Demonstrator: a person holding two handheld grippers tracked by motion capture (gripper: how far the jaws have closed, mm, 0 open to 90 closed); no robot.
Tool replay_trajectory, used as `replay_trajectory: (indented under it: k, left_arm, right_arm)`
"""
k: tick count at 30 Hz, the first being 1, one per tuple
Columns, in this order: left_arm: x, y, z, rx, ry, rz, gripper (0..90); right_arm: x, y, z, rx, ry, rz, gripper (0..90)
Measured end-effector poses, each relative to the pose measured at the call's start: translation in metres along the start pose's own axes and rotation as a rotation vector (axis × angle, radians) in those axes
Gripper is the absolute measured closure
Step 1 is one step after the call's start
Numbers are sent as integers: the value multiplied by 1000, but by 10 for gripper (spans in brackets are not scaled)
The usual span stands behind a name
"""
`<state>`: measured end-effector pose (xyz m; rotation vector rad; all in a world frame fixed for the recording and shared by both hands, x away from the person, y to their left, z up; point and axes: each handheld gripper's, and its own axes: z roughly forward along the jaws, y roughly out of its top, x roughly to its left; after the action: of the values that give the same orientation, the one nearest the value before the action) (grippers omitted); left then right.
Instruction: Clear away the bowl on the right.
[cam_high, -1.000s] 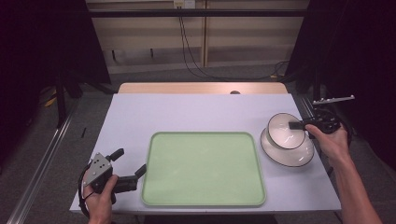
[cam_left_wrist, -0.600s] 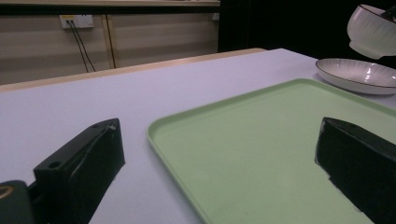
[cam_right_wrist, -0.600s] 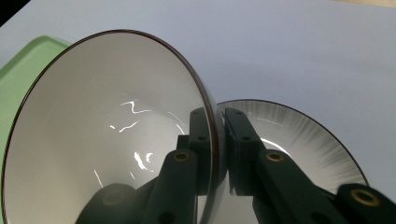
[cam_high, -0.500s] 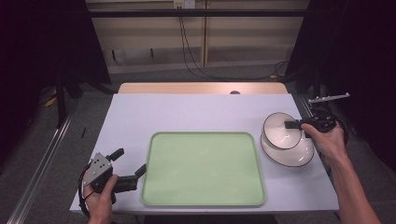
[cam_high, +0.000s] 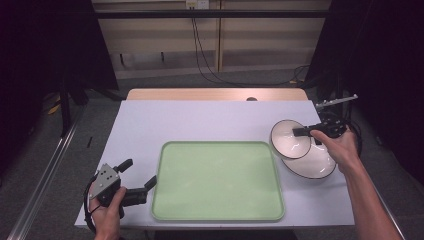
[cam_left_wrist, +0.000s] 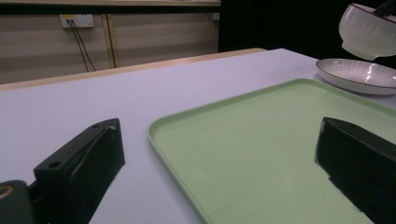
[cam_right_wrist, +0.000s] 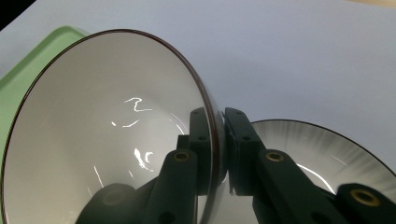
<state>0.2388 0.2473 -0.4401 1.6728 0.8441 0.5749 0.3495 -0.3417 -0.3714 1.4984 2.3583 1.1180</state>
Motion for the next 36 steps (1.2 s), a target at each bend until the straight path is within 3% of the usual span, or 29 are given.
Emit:
replay_trajectory:
  k: [22, 30, 36]
  left_arm:
    - [0, -1, 0, 6, 3, -1, 14]
    - [2, -1, 1, -1, -1, -11, 14]
    - [1, -1, 0, -2, 3, -11, 14]
  right_arm:
    - [19, 28, 40, 50, 64, -39, 830]
    - [26, 30, 57, 107, 78, -30, 830]
    - [29, 31, 66, 145, 61, -37, 829]
